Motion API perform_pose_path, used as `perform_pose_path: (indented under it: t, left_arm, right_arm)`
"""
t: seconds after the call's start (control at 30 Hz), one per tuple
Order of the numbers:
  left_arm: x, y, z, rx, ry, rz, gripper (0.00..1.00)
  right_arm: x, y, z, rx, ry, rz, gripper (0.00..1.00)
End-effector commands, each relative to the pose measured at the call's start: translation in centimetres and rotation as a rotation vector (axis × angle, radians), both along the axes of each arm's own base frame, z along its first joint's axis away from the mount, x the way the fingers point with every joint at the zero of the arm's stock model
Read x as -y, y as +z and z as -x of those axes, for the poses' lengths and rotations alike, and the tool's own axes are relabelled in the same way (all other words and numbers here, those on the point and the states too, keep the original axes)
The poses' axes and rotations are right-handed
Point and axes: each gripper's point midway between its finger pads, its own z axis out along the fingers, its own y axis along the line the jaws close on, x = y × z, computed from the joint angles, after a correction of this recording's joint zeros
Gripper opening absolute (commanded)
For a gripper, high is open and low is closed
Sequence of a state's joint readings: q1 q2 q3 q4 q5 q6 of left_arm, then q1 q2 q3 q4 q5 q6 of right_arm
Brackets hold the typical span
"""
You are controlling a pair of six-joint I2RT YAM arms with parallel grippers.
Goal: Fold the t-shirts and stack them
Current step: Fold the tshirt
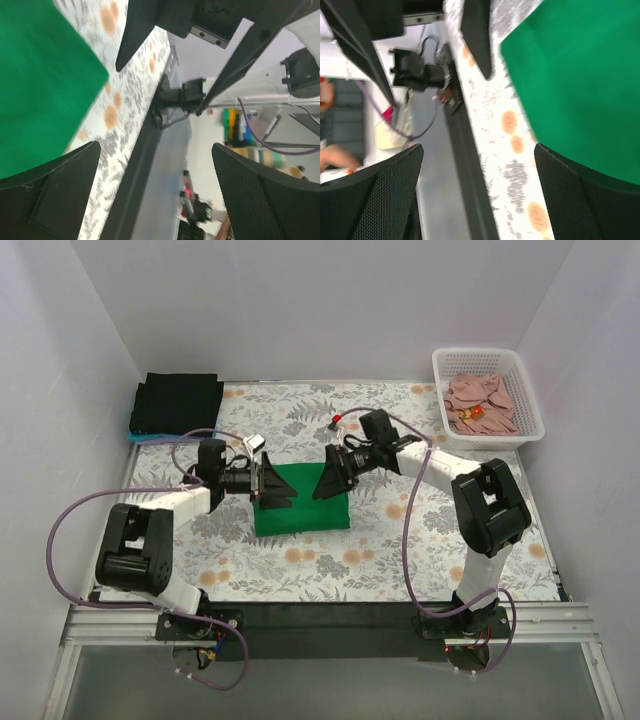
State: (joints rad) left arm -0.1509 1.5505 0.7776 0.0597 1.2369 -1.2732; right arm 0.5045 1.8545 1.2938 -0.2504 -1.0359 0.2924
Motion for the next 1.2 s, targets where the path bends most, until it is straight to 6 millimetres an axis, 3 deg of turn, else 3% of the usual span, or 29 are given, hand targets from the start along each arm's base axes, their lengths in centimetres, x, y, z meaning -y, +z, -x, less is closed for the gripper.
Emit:
perform_pose_path:
  t: [0.0,0.03,0.07,0.13,0.27,0.3,0.33,0.43,0.6,0.73,0.87,0.93,1.0,1.07,1.17]
  left_arm:
    - [0.6,0.6,2.6,-0.116,-0.004,0.092,0.95]
    - [0.8,1.2,2.7,-0.125,0.013,0.123,0.95]
    - [1.0,0.3,3.7,-0.161,0.015,0.126,0.95]
    - [1.4,0.3,3.7,-0.155,0.042,0.147,0.95]
    - [1.6,-3.6,3.2,-0.244,0.124,0.082,0.96]
    - [1.4,-4.5,2.1,-0.241,0.176,0.047,0.96]
    - [0.8,-6.5,1.9,-0.318,0.218,-0.016,0.96]
    - [-0.6,-9.8,1.0,-0.324,0.295,-0.150,0.96]
    - [-2.2,-11.6,1.1,-0.324,0.357,-0.187,0.97]
    - [-2.7,-12.3,1.5,-0.341,0.359,-0.206,0.97]
    - [-5.2,-13.8,0.5,-0.373,0.426,-0.270,0.98]
    - [-6.2,-13.8,0.3,-0.392,0.460,-0.263,0.98]
    - [-6.0,-13.0,0.5,-0.392,0.434,-0.225,0.98]
    - [-5.7,-11.2,0.3,-0.308,0.402,-0.196,0.98]
    - [-5.9,-7.2,-0.4,-0.103,0.393,-0.190,0.98]
  right_arm:
    - [-1.6,-0.1,2.7,-0.141,0.016,-0.056,0.98]
    - [-1.8,0.0,3.0,-0.149,0.017,-0.069,0.98]
    - [-1.9,-0.6,3.6,-0.155,0.021,-0.080,0.98]
    - [-2.3,-1.6,4.4,-0.208,0.025,-0.054,0.98]
    - [-2.5,-4.1,4.6,-0.262,0.021,-0.013,0.98]
    - [-2.4,-5.4,4.5,-0.286,0.014,0.007,0.98]
    - [-2.2,-6.2,4.4,-0.298,0.005,0.021,0.98]
    - [-1.0,-9.2,3.8,-0.336,-0.055,0.076,0.98]
    - [1.1,-11.1,2.1,-0.354,-0.144,0.110,0.98]
    - [2.6,-12.5,2.3,-0.354,-0.186,0.146,0.98]
    - [3.7,-12.7,2.3,-0.336,-0.218,0.159,0.98]
    - [4.3,-12.4,1.9,-0.320,-0.245,0.159,0.98]
    - [5.0,-12.0,1.2,-0.293,-0.274,0.164,0.98]
    - [5.2,-11.0,0.2,-0.253,-0.286,0.153,0.98]
    - [5.4,-7.8,-1.4,-0.125,-0.285,0.136,0.98]
